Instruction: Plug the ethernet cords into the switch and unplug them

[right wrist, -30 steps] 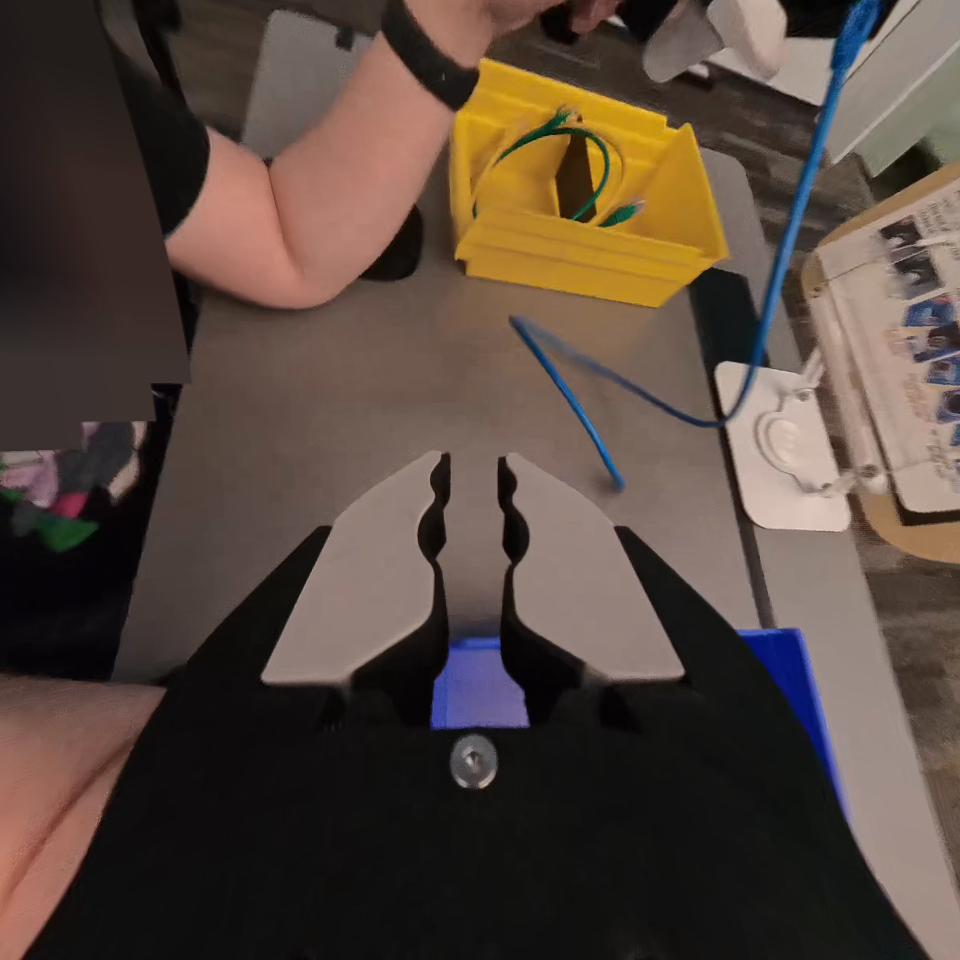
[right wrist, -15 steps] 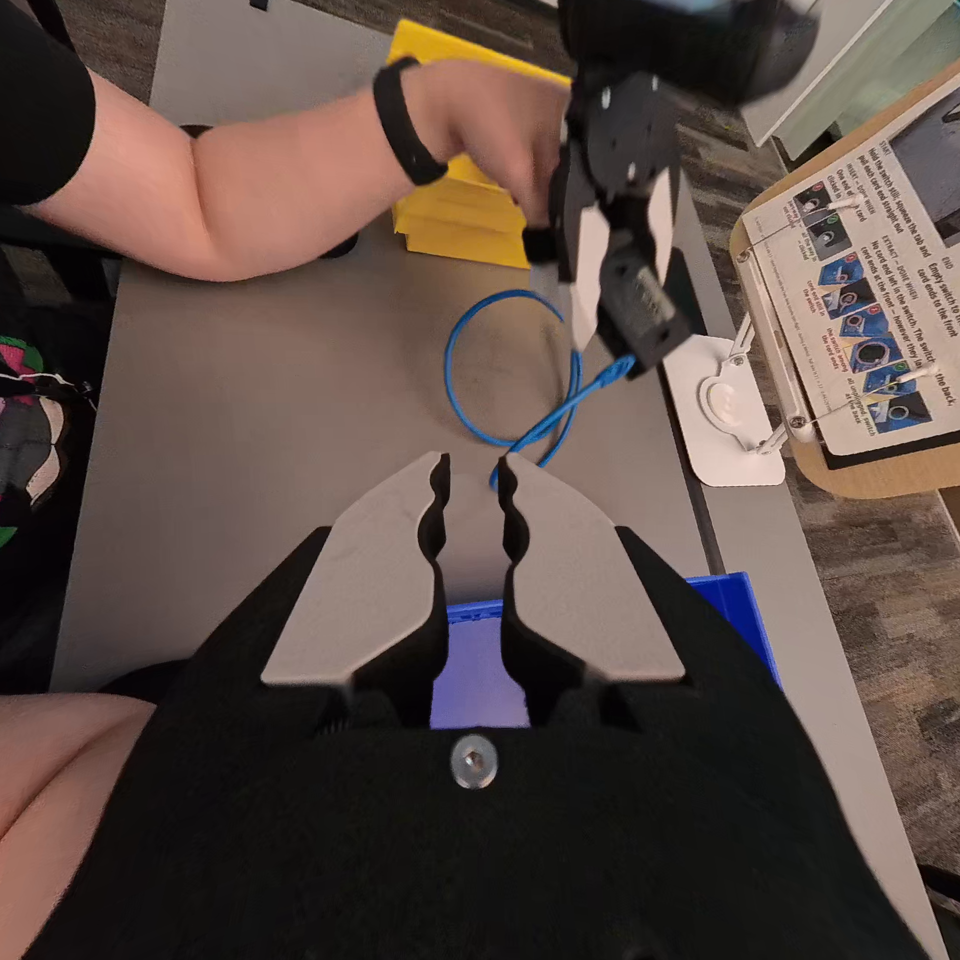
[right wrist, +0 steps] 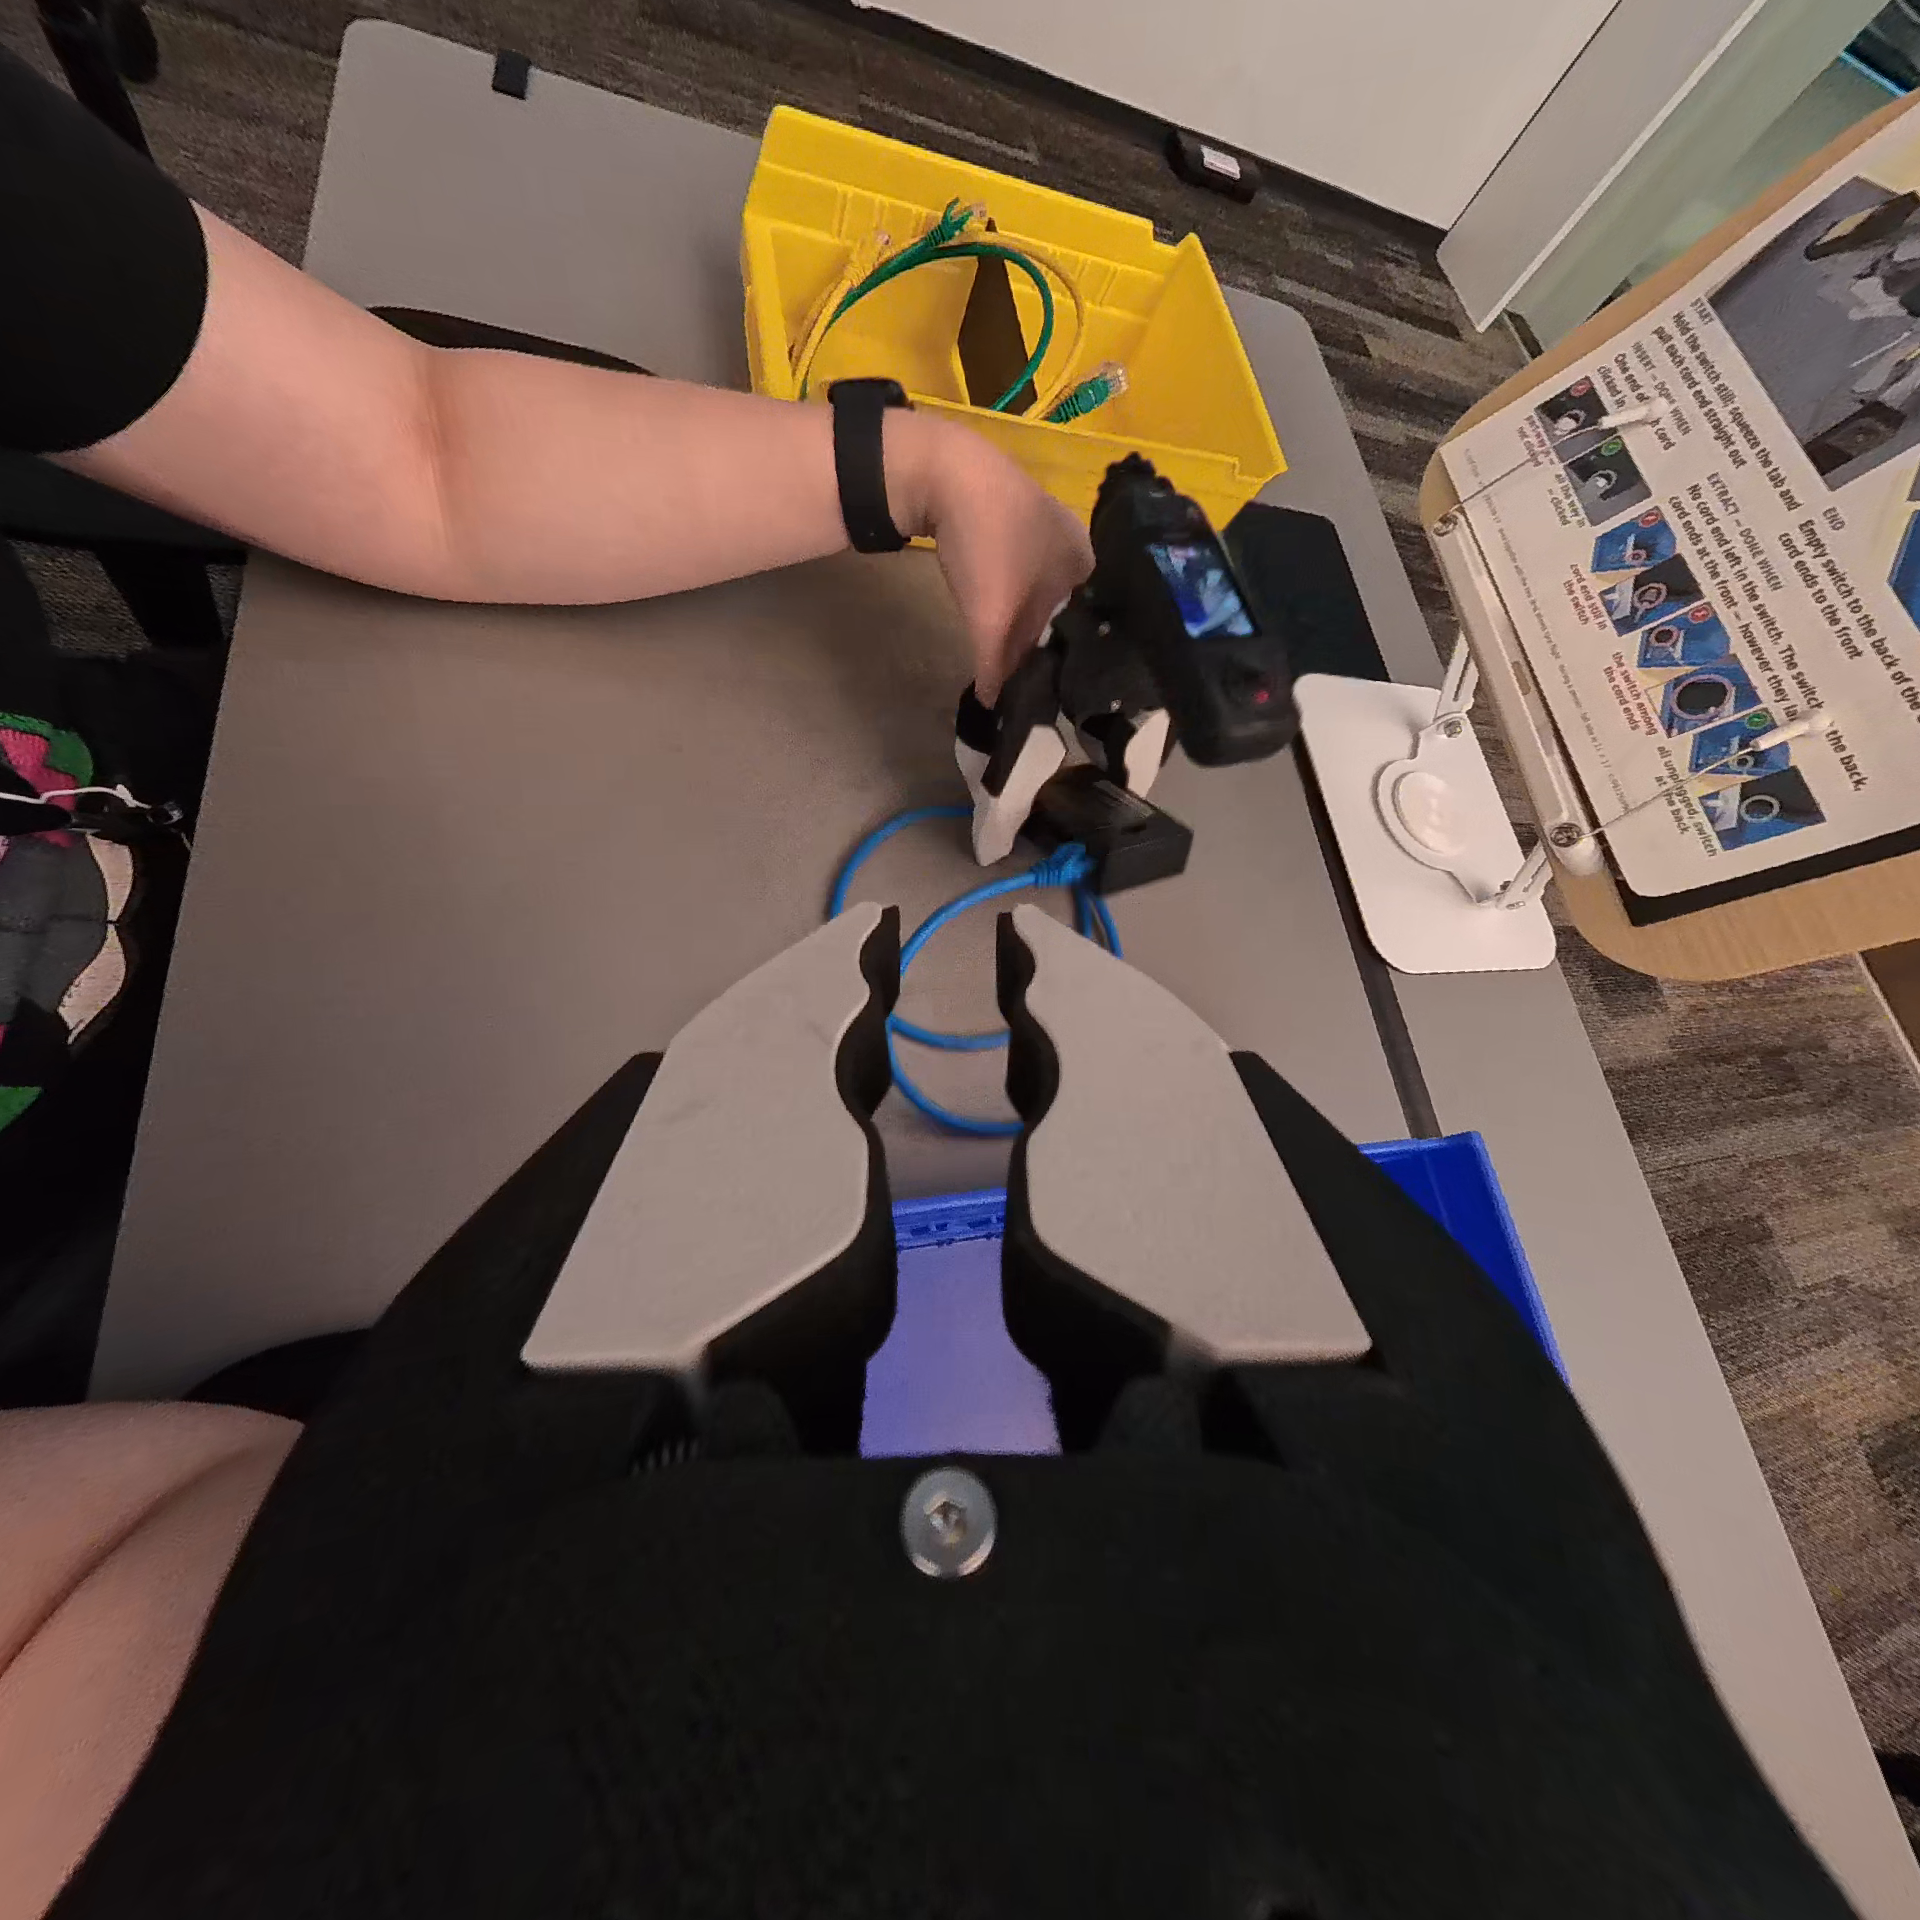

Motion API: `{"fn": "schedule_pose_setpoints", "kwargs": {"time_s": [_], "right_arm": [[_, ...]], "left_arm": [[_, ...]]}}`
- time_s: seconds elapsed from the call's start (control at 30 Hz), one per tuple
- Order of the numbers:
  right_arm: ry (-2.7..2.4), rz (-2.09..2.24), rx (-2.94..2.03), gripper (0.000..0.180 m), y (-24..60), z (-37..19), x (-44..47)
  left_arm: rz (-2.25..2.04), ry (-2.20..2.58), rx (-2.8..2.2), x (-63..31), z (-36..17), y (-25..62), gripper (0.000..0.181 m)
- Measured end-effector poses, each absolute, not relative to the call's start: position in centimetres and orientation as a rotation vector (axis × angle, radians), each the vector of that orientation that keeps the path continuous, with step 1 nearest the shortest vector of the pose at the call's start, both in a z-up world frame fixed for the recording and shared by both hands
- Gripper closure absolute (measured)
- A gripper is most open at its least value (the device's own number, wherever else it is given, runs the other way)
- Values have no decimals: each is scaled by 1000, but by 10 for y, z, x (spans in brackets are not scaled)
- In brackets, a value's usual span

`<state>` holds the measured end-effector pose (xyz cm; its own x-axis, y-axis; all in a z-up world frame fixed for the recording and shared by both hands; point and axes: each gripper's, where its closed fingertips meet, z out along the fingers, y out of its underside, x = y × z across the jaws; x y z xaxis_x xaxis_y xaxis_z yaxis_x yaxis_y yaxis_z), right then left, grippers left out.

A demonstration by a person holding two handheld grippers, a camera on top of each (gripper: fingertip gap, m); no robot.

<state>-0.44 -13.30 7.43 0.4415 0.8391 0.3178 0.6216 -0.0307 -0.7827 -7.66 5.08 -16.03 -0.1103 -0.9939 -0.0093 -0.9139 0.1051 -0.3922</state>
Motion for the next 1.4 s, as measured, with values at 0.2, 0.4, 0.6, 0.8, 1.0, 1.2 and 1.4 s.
{"fn": "schedule_pose_setpoints", "kwargs": {"time_s": [0.2, 0.4, 0.6, 0.8, 1.0, 1.2, 1.4], "right_arm": [[-1273, 285, -1753, 162, -130, 71, -5], [-1280, 284, -1754, 161, -129, 70, -5], [-1284, 280, -1763, 161, -127, 68, -7], [-1301, 265, -1791, 161, -122, 61, -12], [-1316, 262, -1831, 161, -115, 53, -17], [-1317, 259, -1877, 162, -108, 44, -17], [-1312, 252, -1922, 161, -101, 36, -16]], "left_arm": [[-571, 2087, -1935, -68, -157, 41, 109], [-476, 1957, -2017, -85, -135, 61, 99], [-301, 1716, -1848, -115, -37, 68, 102], [-237, 844, -1691, -234, 86, 123, 132], [-319, 472, -1936, -313, 45, 164, 136], [-284, 300, -2370, -357, -10, 146, 141], [-366, 262, -2473, -373, -19, 115, 140]]}}
